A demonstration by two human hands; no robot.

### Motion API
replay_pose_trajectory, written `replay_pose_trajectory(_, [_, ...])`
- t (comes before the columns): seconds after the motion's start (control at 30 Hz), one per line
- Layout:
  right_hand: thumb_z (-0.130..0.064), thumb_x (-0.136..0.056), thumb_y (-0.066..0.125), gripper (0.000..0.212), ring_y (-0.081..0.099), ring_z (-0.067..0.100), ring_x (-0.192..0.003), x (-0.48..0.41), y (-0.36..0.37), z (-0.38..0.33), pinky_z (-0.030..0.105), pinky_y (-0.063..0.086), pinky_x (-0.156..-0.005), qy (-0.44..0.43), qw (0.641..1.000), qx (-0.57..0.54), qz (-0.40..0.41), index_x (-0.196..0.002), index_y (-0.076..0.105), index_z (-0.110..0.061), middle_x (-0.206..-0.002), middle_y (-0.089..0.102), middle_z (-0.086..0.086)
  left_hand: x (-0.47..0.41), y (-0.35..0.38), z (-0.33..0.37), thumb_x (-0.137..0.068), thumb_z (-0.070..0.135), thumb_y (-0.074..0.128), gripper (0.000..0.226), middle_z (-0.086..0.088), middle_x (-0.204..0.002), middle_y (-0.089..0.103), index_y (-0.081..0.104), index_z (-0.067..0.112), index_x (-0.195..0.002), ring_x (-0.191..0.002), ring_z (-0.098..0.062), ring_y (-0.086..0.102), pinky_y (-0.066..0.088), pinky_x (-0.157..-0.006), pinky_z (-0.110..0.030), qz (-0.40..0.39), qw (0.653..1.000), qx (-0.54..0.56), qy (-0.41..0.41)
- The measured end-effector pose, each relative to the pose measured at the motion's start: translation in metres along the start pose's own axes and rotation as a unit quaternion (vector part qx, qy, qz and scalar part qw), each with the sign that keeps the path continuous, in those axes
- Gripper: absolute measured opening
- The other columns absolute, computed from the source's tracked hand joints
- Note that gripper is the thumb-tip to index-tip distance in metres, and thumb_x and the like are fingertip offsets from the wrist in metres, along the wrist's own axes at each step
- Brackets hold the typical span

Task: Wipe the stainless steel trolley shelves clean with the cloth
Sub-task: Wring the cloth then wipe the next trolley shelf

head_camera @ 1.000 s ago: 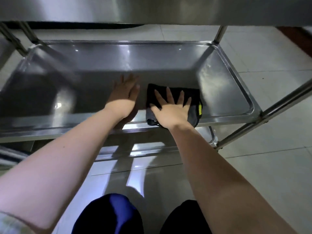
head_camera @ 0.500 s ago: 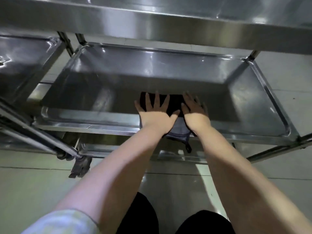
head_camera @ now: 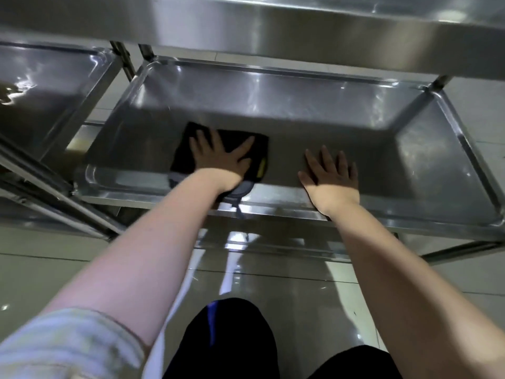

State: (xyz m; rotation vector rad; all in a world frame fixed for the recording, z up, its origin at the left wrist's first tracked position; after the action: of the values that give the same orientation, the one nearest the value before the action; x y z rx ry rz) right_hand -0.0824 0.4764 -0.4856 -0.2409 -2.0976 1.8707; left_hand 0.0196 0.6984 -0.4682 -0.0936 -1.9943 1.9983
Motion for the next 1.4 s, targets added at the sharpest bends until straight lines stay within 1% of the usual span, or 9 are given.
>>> replay_pose_trajectory(0.17, [-0.057, -0.097, 0.028, 0.059, -0.004, 0.026, -0.151, -0.002, -0.003, 0.006, 0.047, -0.003, -0.120, 0.003, 1.000, 0.000, -0.015, -0.153, 0.014, -0.043, -0.164, -0.003, -0.011, 0.030, 0.009, 0.085, -0.086, 0.081, 0.013, 0.063, -0.021, -0.162, -0.009, 0.006, 0.063, -0.146, -0.144, -0.052, -0.014, -0.015, -0.109, -0.068, 0.017, 0.995, 0.019, 0.096])
replay_pose_trajectory(0.27, [-0.062, -0.096, 0.028, 0.059, -0.004, 0.025, -0.151, -0.001, -0.004, 0.007, 0.046, -0.003, -0.120, 0.004, 1.000, -0.012, -0.017, -0.151, 0.009, -0.051, -0.164, -0.001, -0.012, 0.023, 0.008, 0.038, -0.077, 0.089, 0.012, 0.070, -0.011, -0.164, -0.007, 0.005, 0.066, -0.143, -0.146, -0.047, -0.014, -0.014, -0.106, -0.072, 0.038, 0.997, 0.009, 0.070])
replay_pose_trajectory(0.47, [-0.068, -0.094, 0.024, 0.060, -0.006, 0.029, -0.150, 0.002, -0.004, -0.002, 0.050, -0.003, -0.120, 0.041, 0.999, -0.001, -0.017, -0.150, 0.004, -0.054, -0.164, -0.003, -0.012, 0.013, 0.002, -0.105, -0.069, 0.095, 0.007, 0.078, -0.005, -0.165, -0.007, 0.002, 0.068, -0.141, -0.147, -0.046, -0.011, -0.012, -0.106, -0.074, 0.027, 0.994, 0.017, -0.101])
replay_pose_trajectory(0.57, [-0.074, -0.090, 0.019, 0.066, -0.015, 0.036, -0.148, -0.003, -0.005, -0.042, 0.065, -0.012, -0.112, 0.075, 0.996, -0.007, -0.043, -0.150, 0.002, -0.054, -0.163, -0.006, -0.016, 0.015, 0.002, -0.102, -0.071, 0.094, 0.007, 0.075, -0.006, -0.165, -0.009, -0.001, 0.068, -0.141, -0.146, -0.047, -0.012, -0.012, -0.105, -0.074, 0.021, 0.995, 0.017, -0.096])
replay_pose_trajectory(0.67, [-0.072, -0.091, 0.015, 0.063, -0.018, 0.040, -0.146, -0.009, -0.004, -0.106, 0.068, -0.017, -0.107, -0.034, 0.998, 0.008, -0.043, -0.149, 0.002, -0.054, -0.163, -0.003, -0.017, 0.017, -0.003, -0.097, -0.076, 0.090, 0.010, 0.072, -0.008, -0.164, -0.012, -0.003, 0.066, -0.143, -0.146, -0.047, -0.013, -0.010, -0.107, -0.075, 0.017, 0.995, 0.024, -0.093])
replay_pose_trajectory(0.73, [-0.070, -0.092, 0.013, 0.059, -0.020, 0.042, -0.145, -0.011, -0.001, -0.126, 0.072, -0.018, -0.103, -0.031, 0.998, -0.004, -0.051, -0.147, -0.004, -0.057, -0.161, -0.011, -0.020, 0.025, -0.005, -0.090, -0.079, 0.088, 0.010, 0.070, -0.009, -0.164, -0.015, -0.004, 0.065, -0.143, -0.145, -0.048, -0.014, -0.010, -0.106, -0.075, 0.006, 0.996, 0.023, -0.090])
replay_pose_trajectory(0.93, [-0.073, -0.090, 0.009, 0.057, -0.015, 0.043, -0.146, -0.016, 0.007, -0.120, 0.076, -0.014, -0.101, -0.014, 0.999, -0.001, -0.039, -0.144, -0.008, -0.062, -0.160, -0.013, -0.023, 0.080, 0.015, -0.056, -0.075, 0.088, 0.005, 0.074, -0.012, -0.163, -0.013, 0.004, 0.064, -0.145, -0.145, -0.047, -0.016, -0.017, -0.102, -0.073, 0.036, 0.998, 0.048, -0.036])
replay_pose_trajectory(1.2, [-0.075, -0.087, 0.010, 0.059, -0.013, 0.041, -0.147, -0.022, 0.017, -0.116, 0.075, -0.012, -0.104, -0.013, 1.000, 0.000, -0.025, -0.141, -0.009, -0.064, -0.159, -0.012, -0.025, 0.039, -0.006, -0.163, -0.080, 0.088, 0.016, 0.068, -0.008, -0.162, -0.021, -0.005, 0.068, -0.142, -0.145, -0.045, -0.019, -0.013, -0.107, -0.074, -0.012, 0.994, 0.038, -0.101])
replay_pose_trajectory(1.4, [-0.074, -0.089, 0.010, 0.057, -0.013, 0.041, -0.147, -0.022, 0.016, -0.116, 0.075, -0.012, -0.104, -0.007, 1.000, 0.005, -0.021, -0.142, -0.008, -0.064, -0.160, -0.012, -0.024, 0.058, 0.003, -0.126, -0.078, 0.088, 0.010, 0.068, -0.013, -0.162, -0.020, -0.006, 0.068, -0.141, -0.144, -0.049, -0.017, -0.012, -0.103, -0.076, -0.012, 0.997, 0.042, -0.068])
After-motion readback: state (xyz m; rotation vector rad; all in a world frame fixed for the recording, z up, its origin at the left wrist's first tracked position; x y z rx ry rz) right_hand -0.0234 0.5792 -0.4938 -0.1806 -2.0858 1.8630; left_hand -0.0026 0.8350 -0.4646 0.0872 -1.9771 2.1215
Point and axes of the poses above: each hand's wrist, its own x-axis away from the middle knuckle, its own y-axis out of the palm, z = x × y, the point moved 2 cm from there along -x, towards the middle knuckle
